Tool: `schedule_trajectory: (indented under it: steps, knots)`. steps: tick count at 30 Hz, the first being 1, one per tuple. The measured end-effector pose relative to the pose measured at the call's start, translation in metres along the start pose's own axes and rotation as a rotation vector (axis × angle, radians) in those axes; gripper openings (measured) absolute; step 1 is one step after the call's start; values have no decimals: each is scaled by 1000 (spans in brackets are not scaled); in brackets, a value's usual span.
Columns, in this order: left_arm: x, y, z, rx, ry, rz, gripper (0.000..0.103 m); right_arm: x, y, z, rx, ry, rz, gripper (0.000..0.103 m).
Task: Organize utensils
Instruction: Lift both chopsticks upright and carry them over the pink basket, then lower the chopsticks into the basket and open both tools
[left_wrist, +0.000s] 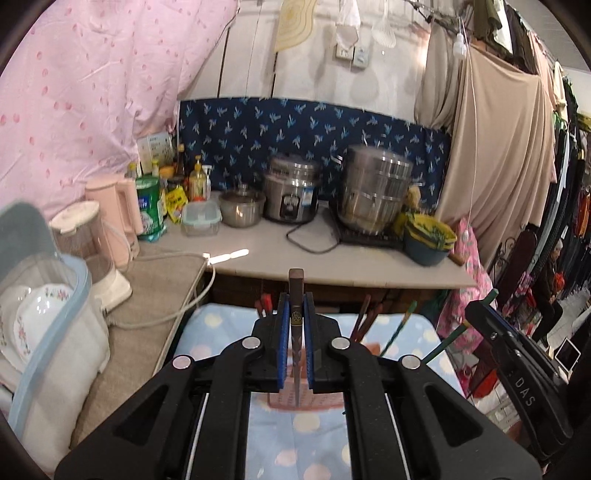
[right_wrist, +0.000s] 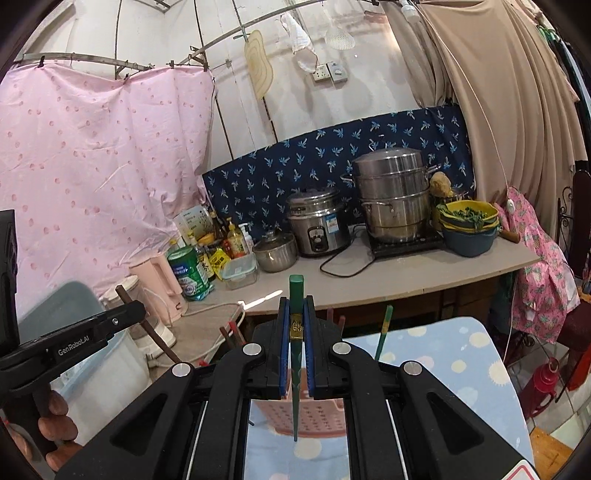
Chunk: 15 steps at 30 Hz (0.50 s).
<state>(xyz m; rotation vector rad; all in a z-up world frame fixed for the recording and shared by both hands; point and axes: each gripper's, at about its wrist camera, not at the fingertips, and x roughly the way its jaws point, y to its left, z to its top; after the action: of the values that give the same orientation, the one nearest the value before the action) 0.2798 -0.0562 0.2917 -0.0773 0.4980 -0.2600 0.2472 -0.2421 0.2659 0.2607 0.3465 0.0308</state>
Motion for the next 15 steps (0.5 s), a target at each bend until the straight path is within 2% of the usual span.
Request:
schedule_trajectory:
  steps: [6, 15]
  knots:
    - [23, -6, 24, 9, -38, 3, 7, 35, 7, 30, -20, -33, -15, 7]
    - [79, 1, 3, 7, 29, 12, 7, 97, -2, 7, -41, 52, -35, 7]
